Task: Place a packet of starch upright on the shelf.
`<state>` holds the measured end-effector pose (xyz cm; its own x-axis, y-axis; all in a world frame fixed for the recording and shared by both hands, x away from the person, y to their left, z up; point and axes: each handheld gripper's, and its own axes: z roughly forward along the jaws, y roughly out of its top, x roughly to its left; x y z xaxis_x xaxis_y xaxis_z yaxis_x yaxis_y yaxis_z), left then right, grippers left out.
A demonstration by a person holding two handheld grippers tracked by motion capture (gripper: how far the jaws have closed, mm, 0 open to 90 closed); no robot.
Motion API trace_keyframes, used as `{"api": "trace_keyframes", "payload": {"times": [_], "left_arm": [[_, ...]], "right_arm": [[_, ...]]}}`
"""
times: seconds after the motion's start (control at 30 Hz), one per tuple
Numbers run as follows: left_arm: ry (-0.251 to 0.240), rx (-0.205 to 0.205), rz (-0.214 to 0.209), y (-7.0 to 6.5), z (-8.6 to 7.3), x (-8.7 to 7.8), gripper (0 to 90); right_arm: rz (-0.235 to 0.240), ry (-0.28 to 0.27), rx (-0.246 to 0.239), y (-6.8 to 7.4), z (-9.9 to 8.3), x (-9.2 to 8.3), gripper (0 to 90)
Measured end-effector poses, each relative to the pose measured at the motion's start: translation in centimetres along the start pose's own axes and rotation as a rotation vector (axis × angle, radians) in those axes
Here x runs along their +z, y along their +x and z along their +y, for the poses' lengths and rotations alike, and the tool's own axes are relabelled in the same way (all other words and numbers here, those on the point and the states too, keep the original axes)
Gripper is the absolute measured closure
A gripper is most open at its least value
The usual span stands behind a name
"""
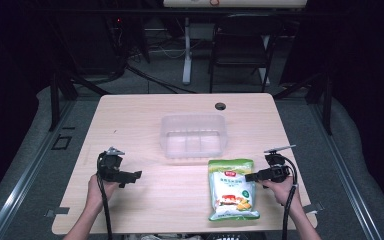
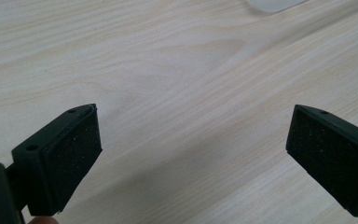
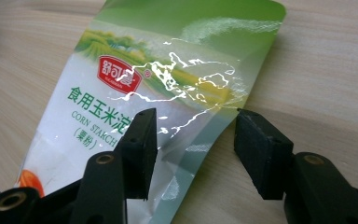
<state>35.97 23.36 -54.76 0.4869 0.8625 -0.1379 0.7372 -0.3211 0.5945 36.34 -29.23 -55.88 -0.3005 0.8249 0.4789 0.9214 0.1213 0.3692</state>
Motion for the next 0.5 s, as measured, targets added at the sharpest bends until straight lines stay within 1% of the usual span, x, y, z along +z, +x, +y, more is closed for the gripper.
{"api": "trace_keyframes", "payload": {"times": [0.03,0.1,0.17,0.23,0.27,0.3,0.33,0.37,0.4,0.43,0.47,0.5], "left_arm": [[-0.003,0.000,0.004,-0.02,-0.03,0.09,3.2],[-0.001,0.003,0.001,0.03,-0.03,0.15,3.3],[-0.004,0.000,0.000,0.05,-0.02,0.15,3.4],[-0.005,0.001,0.000,0.05,-0.01,0.16,3.4],[-0.006,0.002,0.001,0.05,-0.01,0.16,3.4],[-0.006,0.003,-0.001,0.06,-0.01,0.15,3.4],[-0.005,0.002,0.000,0.08,-0.01,0.14,3.5],[0.000,-0.003,-0.002,0.08,-0.02,0.12,3.5],[0.001,-0.001,-0.001,0.14,-0.03,0.12,3.5],[0.001,-0.001,-0.001,0.14,-0.03,0.12,3.5],[-0.001,0.001,-0.002,0.18,-0.04,0.12,3.6],[-0.001,0.001,-0.002,0.18,-0.04,0.12,3.6]], "right_arm": [[-0.001,-0.012,0.016,-0.10,-0.05,0.07,49.3],[0.001,0.000,0.017,-0.26,-0.01,0.05,50.6],[0.012,-0.005,0.022,-0.15,0.04,0.13,53.5],[0.007,-0.002,0.009,-0.04,0.18,0.21,55.5],[0.010,-0.006,0.021,0.00,0.21,0.29,58.0],[0.026,-0.004,0.027,-0.07,0.23,0.40,59.3],[0.034,-0.002,0.034,-0.13,0.24,0.49,59.8],[0.034,-0.013,0.045,-0.10,0.22,0.57,61.0],[0.045,-0.005,0.037,-0.21,0.24,0.52,62.8],[0.045,-0.005,0.037,-0.21,0.24,0.52,62.8],[0.054,-0.011,0.048,-0.24,0.23,0.53,67.1],[0.060,-0.012,0.049,-0.24,0.22,0.54,68.7]]}}
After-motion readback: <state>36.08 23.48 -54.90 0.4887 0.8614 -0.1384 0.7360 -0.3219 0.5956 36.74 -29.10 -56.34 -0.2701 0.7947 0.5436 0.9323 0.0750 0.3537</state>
